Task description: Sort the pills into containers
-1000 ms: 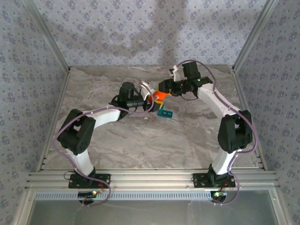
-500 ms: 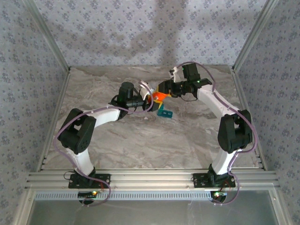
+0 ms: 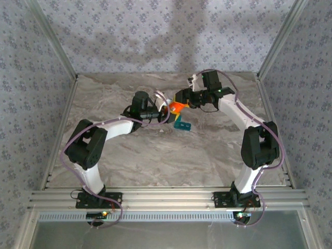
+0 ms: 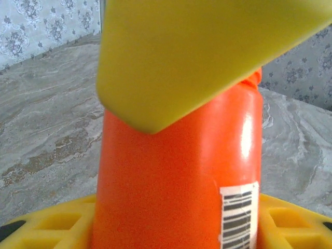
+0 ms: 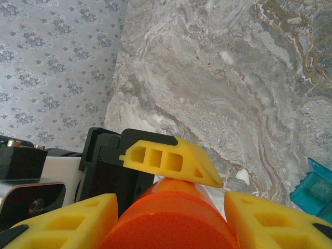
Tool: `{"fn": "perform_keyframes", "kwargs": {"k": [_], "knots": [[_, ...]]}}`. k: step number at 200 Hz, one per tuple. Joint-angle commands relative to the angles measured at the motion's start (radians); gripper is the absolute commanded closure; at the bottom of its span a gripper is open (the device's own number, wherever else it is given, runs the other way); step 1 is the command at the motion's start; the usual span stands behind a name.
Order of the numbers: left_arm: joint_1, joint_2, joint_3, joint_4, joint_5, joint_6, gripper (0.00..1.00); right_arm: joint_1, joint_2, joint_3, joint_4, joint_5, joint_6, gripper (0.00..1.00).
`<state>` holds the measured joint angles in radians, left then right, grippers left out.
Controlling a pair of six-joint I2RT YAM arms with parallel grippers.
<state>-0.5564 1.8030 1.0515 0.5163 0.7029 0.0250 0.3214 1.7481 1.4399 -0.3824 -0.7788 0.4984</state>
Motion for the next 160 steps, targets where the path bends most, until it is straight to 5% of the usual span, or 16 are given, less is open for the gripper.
{"fn": "perform_keyframes", "kwargs": {"k": [1, 53, 113, 160], "knots": [[-0.001, 0.002, 0.026, -0.014, 0.033, -0.023, 0.55, -0.004, -0.036, -0.002, 0.054, -0.027, 0.018, 0.6], [-0.001, -0.04, 0.084, -0.15, -0.009, -0.026, 0.61, -0.053, -0.113, -0.055, 0.096, 0.001, 0.054, 0.26], [0.0, -0.068, 0.138, -0.255, -0.051, -0.047, 0.65, -0.117, -0.29, -0.237, 0.277, 0.191, 0.279, 0.21], [0.001, -0.06, 0.213, -0.395, 0.002, 0.0, 0.97, -0.091, -0.351, -0.35, 0.402, 0.326, 0.406, 0.2]]}}
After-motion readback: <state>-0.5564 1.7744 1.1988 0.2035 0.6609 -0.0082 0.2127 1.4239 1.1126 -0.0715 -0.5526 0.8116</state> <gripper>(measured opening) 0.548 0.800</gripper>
